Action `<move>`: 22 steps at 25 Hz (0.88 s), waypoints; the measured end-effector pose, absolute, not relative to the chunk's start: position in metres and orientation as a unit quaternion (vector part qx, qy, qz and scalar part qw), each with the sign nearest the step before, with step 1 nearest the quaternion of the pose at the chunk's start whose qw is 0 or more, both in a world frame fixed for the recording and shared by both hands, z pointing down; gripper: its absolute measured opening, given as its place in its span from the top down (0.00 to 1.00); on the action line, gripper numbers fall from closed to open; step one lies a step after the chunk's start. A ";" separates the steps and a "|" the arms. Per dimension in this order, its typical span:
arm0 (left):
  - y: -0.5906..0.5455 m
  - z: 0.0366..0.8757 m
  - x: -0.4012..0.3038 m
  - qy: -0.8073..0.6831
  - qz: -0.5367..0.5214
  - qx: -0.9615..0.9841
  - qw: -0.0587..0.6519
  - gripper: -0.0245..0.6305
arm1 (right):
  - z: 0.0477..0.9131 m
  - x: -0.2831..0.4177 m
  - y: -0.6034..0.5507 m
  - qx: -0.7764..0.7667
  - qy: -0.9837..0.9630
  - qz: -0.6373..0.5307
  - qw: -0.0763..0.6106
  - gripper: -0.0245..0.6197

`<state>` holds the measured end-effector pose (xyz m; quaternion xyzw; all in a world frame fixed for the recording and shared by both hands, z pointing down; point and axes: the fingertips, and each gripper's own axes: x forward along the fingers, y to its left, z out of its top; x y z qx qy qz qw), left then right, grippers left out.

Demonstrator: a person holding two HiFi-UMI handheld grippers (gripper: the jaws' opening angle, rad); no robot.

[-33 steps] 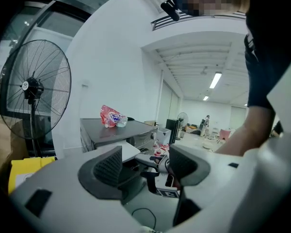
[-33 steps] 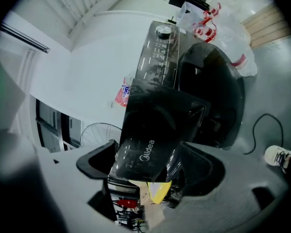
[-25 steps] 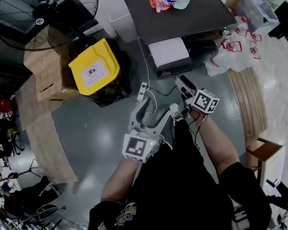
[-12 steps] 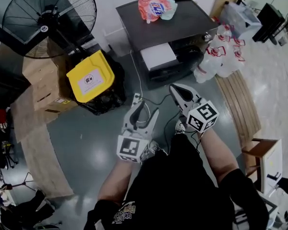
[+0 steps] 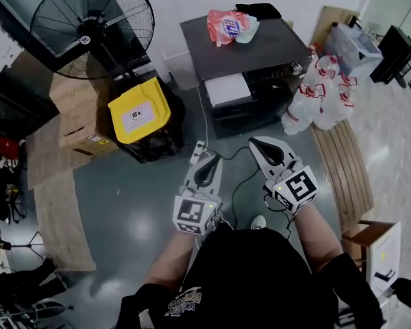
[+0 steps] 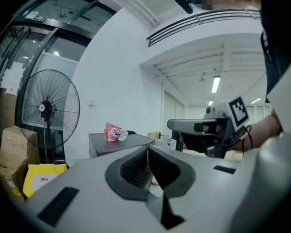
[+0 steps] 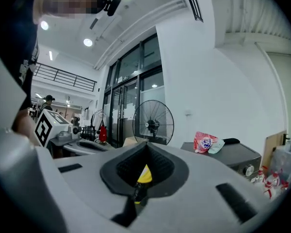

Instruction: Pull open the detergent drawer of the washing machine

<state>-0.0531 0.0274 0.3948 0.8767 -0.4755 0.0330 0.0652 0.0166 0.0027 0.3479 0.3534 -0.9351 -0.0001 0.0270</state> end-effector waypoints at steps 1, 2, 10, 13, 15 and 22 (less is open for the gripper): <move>0.033 0.396 -0.044 -0.479 0.035 0.875 0.068 0.94 | 0.348 0.023 0.009 0.349 -0.937 -0.001 0.028 0.96; 0.039 0.397 -0.033 -0.481 0.037 0.873 0.069 0.94 | 0.349 0.030 0.015 0.345 -0.938 -0.001 0.028 0.96; 0.084 0.409 0.028 -0.497 0.056 0.863 0.073 0.94 | 0.368 0.074 0.054 0.314 -0.949 0.024 0.024 0.96; 0.094 0.412 0.040 -0.506 0.058 0.857 0.073 0.94 | 0.374 0.085 0.062 0.305 -0.952 0.032 0.022 0.96; 0.100 0.413 0.045 -0.512 0.058 0.854 0.073 0.94 | 0.375 0.089 0.068 0.300 -0.953 0.034 0.022 0.96; 0.108 0.418 0.057 -0.521 0.053 0.848 0.074 0.94 | 0.379 0.103 0.077 0.294 -0.955 0.041 0.020 0.96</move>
